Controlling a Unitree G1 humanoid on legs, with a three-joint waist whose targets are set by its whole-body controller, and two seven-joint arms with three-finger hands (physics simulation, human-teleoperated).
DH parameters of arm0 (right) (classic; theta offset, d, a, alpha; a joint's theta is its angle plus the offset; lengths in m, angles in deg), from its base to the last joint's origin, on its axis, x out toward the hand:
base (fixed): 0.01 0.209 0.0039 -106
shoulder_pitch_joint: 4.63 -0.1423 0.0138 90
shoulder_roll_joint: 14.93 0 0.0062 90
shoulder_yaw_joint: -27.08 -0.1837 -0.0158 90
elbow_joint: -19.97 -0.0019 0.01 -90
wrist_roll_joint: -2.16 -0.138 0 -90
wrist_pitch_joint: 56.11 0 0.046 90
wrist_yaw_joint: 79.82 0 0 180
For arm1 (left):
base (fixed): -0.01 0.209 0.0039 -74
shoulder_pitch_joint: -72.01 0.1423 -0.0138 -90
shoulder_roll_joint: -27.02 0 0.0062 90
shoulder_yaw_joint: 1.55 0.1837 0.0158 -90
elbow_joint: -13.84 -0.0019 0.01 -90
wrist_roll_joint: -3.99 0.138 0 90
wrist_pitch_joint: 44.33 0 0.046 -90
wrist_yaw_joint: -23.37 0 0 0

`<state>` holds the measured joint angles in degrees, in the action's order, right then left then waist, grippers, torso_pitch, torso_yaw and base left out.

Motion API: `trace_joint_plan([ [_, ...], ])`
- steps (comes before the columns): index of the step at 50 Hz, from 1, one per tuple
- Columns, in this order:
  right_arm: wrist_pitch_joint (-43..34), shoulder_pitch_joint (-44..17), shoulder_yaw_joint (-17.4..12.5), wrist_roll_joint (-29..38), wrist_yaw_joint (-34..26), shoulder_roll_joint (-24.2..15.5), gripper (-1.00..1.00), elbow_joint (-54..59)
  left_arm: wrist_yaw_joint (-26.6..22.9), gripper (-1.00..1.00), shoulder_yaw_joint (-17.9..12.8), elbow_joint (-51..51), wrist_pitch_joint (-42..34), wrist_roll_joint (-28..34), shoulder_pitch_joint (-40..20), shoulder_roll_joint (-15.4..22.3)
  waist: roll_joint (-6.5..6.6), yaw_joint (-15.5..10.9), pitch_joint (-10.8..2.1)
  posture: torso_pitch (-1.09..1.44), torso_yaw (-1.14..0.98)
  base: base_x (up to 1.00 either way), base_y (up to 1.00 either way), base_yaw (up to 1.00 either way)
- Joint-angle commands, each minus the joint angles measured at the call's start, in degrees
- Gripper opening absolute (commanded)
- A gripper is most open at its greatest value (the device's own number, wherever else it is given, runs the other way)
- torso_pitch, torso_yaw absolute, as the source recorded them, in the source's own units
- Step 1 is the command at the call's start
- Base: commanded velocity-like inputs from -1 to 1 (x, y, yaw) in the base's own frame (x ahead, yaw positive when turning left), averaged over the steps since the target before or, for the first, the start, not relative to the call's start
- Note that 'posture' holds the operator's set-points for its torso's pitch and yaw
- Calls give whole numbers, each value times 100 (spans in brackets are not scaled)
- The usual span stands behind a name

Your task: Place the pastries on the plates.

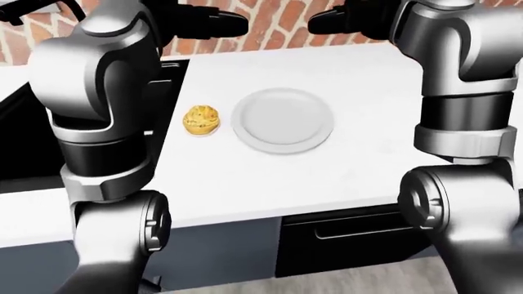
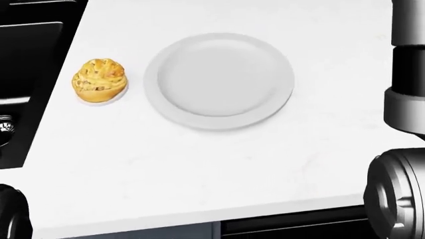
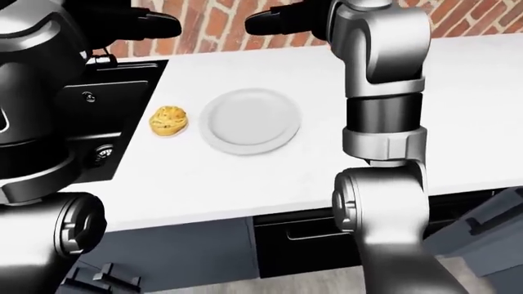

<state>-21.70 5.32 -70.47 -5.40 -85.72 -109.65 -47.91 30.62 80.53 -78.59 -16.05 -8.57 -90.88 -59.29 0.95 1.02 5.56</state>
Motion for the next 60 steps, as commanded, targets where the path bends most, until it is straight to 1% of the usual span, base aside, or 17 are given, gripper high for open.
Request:
trace_joint_plan([
  [1, 186, -209, -16, -23, -5, -20, 100, -207, 24, 100, -89, 124, 176, 63, -189, 93, 28, -16, -239, 0, 0, 0, 0, 0],
  [2, 199, -192, -14, -26, -12, -21, 100, -221, 23, 100, -91, 125, 167, 65, -196, 93, 170, 15, -292, 0, 0, 0, 0, 0],
  [3, 221, -200, 27, -6, -43, -31, 100, -222, 32, 100, -97, 96, 200, 79, -197, 93, 66, 4, -252, 0, 0, 0, 0, 0],
  [13, 194, -269, 37, 38, -59, -32, 100, -122, 3, 100, -101, 89, 217, 73, -211, 103, -74, -76, -359, 0, 0, 0, 0, 0],
  [14, 235, -249, -15, 19, -43, -16, 100, -121, 5, 100, -100, 90, 211, 73, -216, 101, -40, -91, -507, 0, 0, 0, -12, 0],
  [16, 218, -254, -16, 14, -43, -23, 100, -127, 14, 100, -107, 104, 169, 69, -243, 99, 120, -81, -515, 0, 0, 0, -12, 0],
  [19, 192, -252, -6, 11, -47, -24, 100, -151, 11, 100, -101, 108, 190, 71, -225, 96, 166, -72, -596, 0, 0, 0, -12, 0],
  [24, 171, -227, 2, 14, -60, -32, 100, -196, 22, 100, -105, 156, 139, 63, -233, 96, -7, -81, -503, 0, 0, 0, -12, 0],
  [27, 158, -213, 12, 18, -73, -31, 100, -205, 22, 100, -106, 179, 114, 56, -232, 93, -382, -129, -549, 0, 0, 0, -12, 0],
  [29, 157, -216, 6, 21, -77, -30, 100, -209, 25, 100, -105, 216, 67, 49, -246, 97, -318, -109, -502, 0, 0, 0, -12, 0],
  [30, 167, -212, -16, 8, -71, -22, 100, -227, 28, 100, -108, 234, 38, 44, -255, 98, -361, -134, -347, 0, 0, 0, 0, 0],
  [36, 184, -205, 4, 23, -49, -28, 100, -203, 43, 100, -119, 270, -23, 26, -280, 101, -243, -142, -162, 0, 0, 0, 0, 0],
  [39, 263, -218, -10, 16, -40, -8, 100, -151, 29, 100, -108, 219, 69, 37, -241, 98, -105, -93, -170, 0, 0, 0, 0, 0],
  [42, 265, -234, 17, 51, -27, -29, 100, -136, 7, 100, -98, 141, 175, 53, -201, 94, 148, -6, -281, 0, 0, 0, 0, 0],
  [43, 279, -242, -10, 60, 23, -10, 100, -93, 0, 100, -93, 126, 197, 60, -194, 97, 39, -28, -245, 0, 0, 0, 0, 0],
  [49, 244, -336, -52, 41, 173, 12, 100, 40, -22, 100, -93, 65, 278, 80, -168, 93, -48, -64, -353, 0, 0, 0, 0, 0],
  [60, 249, -334, -31, 0, 195, -5, 100, 44, -28, 100, -96, 65, 276, 89, -168, 89, -82, -108, -380, 0, 0, 0, 0, 0],
])
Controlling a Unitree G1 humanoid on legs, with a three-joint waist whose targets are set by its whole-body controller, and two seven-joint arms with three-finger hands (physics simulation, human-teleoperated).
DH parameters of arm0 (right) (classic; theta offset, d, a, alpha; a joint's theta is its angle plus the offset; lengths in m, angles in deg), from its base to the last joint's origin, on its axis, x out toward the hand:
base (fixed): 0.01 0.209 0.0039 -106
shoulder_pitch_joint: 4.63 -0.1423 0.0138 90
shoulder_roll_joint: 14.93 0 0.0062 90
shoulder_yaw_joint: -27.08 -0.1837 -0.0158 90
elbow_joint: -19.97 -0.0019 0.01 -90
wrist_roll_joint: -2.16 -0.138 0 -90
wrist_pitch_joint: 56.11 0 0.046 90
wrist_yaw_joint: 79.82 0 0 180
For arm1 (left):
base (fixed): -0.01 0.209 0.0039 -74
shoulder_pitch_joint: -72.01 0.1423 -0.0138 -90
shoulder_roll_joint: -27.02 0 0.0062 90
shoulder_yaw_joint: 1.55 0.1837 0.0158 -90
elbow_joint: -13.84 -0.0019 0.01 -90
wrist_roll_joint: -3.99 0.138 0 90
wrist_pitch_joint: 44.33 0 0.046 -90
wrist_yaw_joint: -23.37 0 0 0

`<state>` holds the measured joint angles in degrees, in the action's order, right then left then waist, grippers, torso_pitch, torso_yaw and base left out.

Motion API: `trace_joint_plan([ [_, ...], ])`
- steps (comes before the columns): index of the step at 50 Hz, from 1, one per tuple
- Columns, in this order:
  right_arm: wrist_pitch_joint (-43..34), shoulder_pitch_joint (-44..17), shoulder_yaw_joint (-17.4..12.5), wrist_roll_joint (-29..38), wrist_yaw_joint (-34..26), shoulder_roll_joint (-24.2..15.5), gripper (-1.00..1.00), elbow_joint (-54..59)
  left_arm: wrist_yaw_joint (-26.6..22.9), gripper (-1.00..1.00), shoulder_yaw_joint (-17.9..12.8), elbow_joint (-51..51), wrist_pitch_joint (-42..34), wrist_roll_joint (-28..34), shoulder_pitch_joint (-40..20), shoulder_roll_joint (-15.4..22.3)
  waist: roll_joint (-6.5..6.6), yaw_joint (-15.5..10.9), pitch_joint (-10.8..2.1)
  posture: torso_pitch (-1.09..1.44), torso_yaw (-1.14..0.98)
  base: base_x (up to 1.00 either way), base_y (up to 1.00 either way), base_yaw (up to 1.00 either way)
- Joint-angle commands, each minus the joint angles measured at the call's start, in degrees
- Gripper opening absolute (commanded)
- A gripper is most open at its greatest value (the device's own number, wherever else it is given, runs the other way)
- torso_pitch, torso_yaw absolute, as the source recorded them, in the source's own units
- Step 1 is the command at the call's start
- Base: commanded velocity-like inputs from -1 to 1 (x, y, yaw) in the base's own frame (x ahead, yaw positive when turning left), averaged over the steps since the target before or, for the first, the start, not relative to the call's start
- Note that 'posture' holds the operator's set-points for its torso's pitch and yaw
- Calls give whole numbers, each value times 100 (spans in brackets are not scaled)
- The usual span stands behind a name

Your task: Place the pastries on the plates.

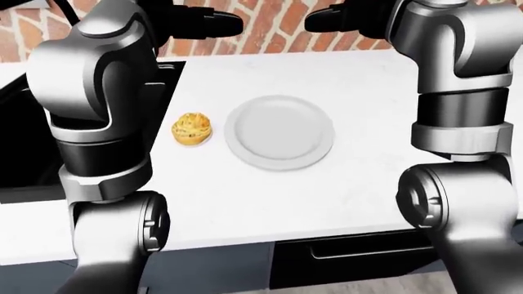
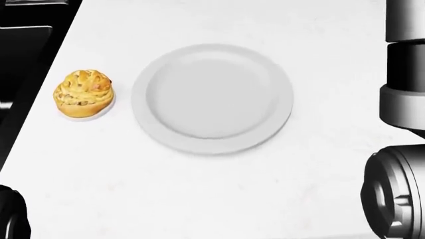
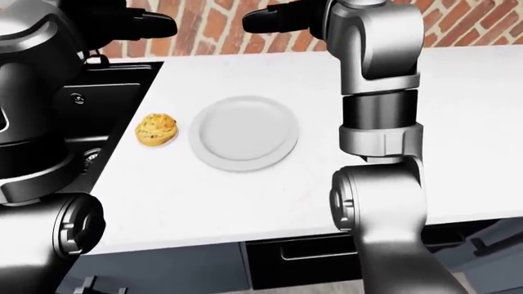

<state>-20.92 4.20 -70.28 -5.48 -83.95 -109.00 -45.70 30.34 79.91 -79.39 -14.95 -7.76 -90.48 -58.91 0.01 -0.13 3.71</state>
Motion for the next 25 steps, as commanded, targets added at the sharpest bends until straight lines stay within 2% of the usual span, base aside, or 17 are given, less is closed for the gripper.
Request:
trace_joint_plan([
  [1, 170, -223, -48, 6, 20, -70, 100, -176, 0, 100, -33, 145, 166, 9, -208, 52, 13, 7, -196, 0, 0, 0, 0, 0],
  [12, 200, -212, -29, 1, 15, -84, 100, -161, -51, 100, -2, 223, 114, 46, -144, 112, 25, 13, -183, 0, 0, 0, 0, 0],
  [18, 83, -206, -32, 29, -1, -123, 100, -243, -261, 100, 73, 449, 188, 421, 327, 328, 43, 23, -172, 0, 0, 0, 0, 0],
  [19, 76, -191, -42, 26, 0, -125, 100, -263, -359, 100, 159, 612, 169, 520, 467, 393, 47, 23, -173, 0, 0, 0, 0, 0],
  [25, 50, -170, -36, 43, -3, -127, 100, -290, -813, 100, -76, 663, 183, 792, 611, 646, 52, 30, -167, 0, 0, 0, 0, 0],
])
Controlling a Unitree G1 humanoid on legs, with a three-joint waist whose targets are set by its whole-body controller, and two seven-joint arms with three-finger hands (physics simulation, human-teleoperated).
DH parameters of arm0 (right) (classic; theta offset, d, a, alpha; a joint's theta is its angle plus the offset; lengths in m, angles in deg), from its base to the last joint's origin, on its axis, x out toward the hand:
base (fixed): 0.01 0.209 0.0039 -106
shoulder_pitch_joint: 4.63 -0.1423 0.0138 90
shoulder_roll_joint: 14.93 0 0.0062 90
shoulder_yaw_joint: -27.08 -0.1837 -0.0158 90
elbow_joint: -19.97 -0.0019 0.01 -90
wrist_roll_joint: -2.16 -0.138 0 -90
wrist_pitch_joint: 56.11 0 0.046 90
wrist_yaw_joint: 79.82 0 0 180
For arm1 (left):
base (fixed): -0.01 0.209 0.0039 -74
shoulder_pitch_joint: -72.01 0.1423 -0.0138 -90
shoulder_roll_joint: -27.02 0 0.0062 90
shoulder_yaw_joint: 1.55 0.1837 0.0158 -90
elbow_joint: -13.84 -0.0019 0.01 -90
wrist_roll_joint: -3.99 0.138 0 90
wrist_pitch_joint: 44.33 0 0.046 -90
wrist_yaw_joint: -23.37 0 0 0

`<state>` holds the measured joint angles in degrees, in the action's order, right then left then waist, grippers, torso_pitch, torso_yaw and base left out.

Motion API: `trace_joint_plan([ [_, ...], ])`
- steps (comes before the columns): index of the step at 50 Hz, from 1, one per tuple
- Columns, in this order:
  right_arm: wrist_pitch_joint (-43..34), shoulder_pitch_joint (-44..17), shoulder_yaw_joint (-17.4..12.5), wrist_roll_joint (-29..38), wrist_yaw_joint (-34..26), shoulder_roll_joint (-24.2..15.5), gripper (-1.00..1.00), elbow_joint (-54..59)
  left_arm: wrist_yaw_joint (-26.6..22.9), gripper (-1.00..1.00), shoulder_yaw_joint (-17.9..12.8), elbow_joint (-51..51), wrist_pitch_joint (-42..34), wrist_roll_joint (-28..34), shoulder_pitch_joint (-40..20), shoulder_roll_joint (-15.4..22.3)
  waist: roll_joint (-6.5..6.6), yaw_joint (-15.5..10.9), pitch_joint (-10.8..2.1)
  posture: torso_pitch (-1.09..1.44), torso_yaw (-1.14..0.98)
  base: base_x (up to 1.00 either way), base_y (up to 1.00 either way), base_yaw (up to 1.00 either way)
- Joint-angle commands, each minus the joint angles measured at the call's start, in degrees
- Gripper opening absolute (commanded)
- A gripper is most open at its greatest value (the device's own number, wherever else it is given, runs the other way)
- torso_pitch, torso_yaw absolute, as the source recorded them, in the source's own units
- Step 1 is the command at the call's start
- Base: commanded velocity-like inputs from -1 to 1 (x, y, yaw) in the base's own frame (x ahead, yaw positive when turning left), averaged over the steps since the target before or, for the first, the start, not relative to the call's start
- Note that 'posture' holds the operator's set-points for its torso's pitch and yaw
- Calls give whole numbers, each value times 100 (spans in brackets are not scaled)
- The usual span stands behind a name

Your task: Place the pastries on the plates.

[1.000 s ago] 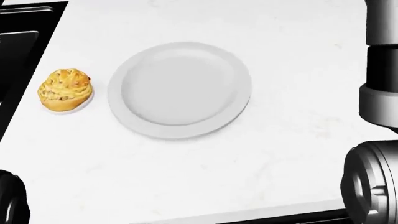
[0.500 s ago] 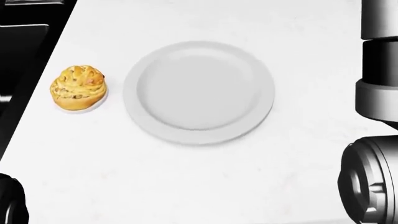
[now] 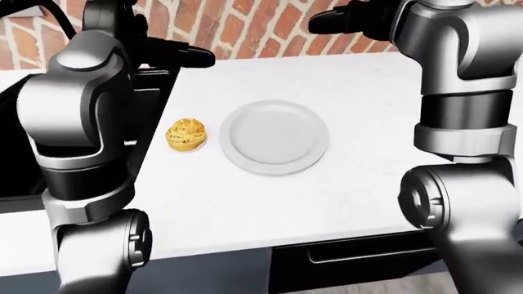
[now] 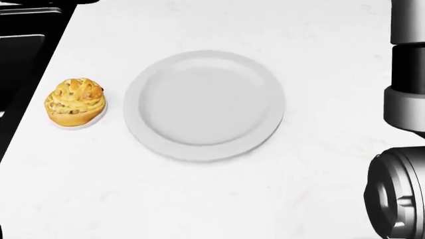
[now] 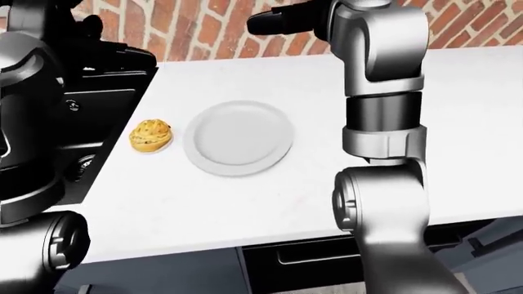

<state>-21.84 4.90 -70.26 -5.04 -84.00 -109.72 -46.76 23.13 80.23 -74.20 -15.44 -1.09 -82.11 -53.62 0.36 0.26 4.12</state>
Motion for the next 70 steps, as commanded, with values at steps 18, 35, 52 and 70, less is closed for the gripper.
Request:
trace_joint_plan([
  [18, 77, -228, -33, 79, -52, -48, 100, -183, -980, 100, -340, 1237, -148, 131, 920, 290, 42, -13, -223, 0, 0, 0, 0, 0],
  [35, 108, -175, -41, 100, -57, -49, 100, -188, -1496, 100, -714, 1744, 263, 418, 2277, 264, 68, -27, -250, 0, 0, 0, 0, 0],
  [52, 108, -146, -39, 86, -50, -33, 100, -190, -1534, 100, -316, -386, 2247, 722, 2209, -234, 36, -78, -314, 0, 0, 0, 0, 0],
  [70, 79, -162, -45, 79, -51, -45, 100, -202, -1101, 100, -180, -2103, 3991, 1322, 2284, -508, 33, -67, -357, 0, 0, 0, 0, 0],
])
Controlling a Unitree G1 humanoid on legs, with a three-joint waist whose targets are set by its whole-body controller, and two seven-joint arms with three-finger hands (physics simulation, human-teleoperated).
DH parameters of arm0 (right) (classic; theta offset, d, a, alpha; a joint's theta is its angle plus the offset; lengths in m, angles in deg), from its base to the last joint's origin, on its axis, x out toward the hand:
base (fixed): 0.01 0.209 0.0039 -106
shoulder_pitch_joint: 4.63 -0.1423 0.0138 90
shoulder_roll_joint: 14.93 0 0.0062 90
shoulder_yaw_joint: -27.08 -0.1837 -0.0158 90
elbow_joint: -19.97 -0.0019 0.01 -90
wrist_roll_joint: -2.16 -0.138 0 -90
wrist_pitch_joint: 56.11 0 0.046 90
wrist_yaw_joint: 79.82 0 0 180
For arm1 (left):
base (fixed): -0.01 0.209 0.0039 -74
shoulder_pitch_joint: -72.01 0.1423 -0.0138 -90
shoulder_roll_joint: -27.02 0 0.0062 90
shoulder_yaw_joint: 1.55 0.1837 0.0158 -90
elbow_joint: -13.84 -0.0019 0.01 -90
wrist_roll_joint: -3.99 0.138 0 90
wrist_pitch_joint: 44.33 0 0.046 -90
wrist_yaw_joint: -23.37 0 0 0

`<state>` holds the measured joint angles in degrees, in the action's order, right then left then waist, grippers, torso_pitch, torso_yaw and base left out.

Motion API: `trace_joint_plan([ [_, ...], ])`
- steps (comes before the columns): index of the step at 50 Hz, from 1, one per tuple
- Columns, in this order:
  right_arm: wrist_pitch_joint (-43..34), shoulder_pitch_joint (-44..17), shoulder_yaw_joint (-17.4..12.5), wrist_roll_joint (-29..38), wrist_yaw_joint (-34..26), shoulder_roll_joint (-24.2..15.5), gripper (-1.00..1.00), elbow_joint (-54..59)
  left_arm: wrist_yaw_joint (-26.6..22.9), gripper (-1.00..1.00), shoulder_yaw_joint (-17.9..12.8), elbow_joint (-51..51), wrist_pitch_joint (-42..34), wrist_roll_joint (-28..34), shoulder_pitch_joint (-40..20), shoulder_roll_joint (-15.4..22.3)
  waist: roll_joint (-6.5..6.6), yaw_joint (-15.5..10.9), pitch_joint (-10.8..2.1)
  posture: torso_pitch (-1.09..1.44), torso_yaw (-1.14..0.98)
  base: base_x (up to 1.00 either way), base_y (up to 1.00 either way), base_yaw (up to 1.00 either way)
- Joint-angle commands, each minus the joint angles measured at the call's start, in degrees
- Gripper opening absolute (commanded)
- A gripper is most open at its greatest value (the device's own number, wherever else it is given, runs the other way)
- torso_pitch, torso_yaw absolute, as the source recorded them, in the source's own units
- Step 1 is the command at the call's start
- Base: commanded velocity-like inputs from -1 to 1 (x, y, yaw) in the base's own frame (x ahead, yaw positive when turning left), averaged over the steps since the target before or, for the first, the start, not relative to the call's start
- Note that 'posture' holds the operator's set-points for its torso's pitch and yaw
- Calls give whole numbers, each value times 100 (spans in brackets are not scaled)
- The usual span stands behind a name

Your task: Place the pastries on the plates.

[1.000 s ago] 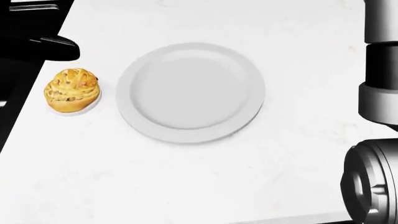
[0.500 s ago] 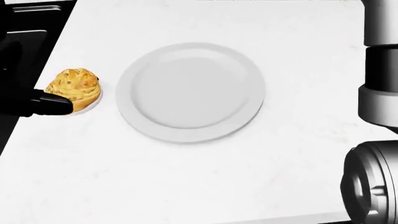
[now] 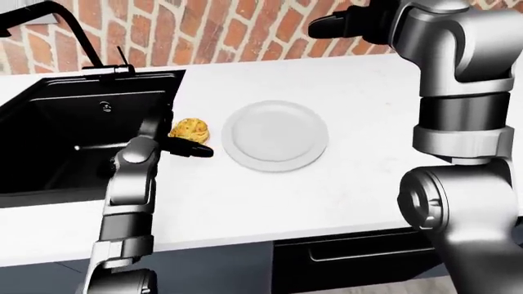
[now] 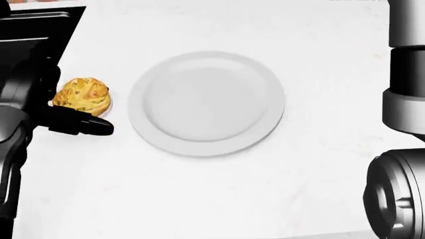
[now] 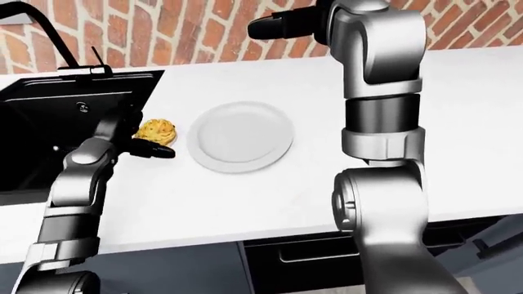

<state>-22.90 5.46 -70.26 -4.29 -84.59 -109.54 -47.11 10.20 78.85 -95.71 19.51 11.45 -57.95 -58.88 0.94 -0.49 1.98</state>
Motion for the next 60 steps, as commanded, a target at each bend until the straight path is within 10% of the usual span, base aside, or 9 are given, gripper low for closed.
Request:
trace_joint_plan([
  [1, 195, -216, -41, 6, 5, -65, 100, -157, 282, 100, -42, -69, 645, 100, -173, 20, -20, 5, -145, 0, 0, 0, 0, 0],
  [10, 222, -199, -43, -2, -2, -55, 100, -128, 571, 100, -106, 87, 688, 31, -437, 100, -10, 33, -137, 0, 0, 0, 0, 0],
  [27, 212, -172, -50, -16, 0, -69, 100, -160, 1528, 100, 227, -3771, 2549, 360, -1663, 1, -46, -3, -175, 0, 0, 0, 0, 0],
  [39, 253, -197, -41, -7, 2, -61, 100, -89, 640, 100, 335, -3431, 2065, 378, -1337, 7, -2, 26, -193, 0, 0, 0, 0, 0],
  [40, 243, -205, -36, -3, 5, -56, 100, -89, 574, 93, 362, -3413, 2043, 410, -1303, -13, 0, 26, -192, 0, 0, 0, 0, 0],
  [41, 250, -192, -38, -3, 3, -56, 100, -97, 572, 9, 372, -3404, 2029, 446, -1291, -30, 1, 27, -193, 0, 0, 0, 0, 0],
  [43, 233, -199, -44, -6, 3, -63, 100, -109, 636, -98, 366, -3434, 2013, 501, -1313, -60, -4, 21, -181, 0, 0, 0, 0, 0],
  [60, 236, -187, -49, -12, 6, -66, 100, -121, 853, -100, 257, -3584, 2058, 570, -1404, 59, 6, 14, -249, 0, 0, 0, 0, 0],
])
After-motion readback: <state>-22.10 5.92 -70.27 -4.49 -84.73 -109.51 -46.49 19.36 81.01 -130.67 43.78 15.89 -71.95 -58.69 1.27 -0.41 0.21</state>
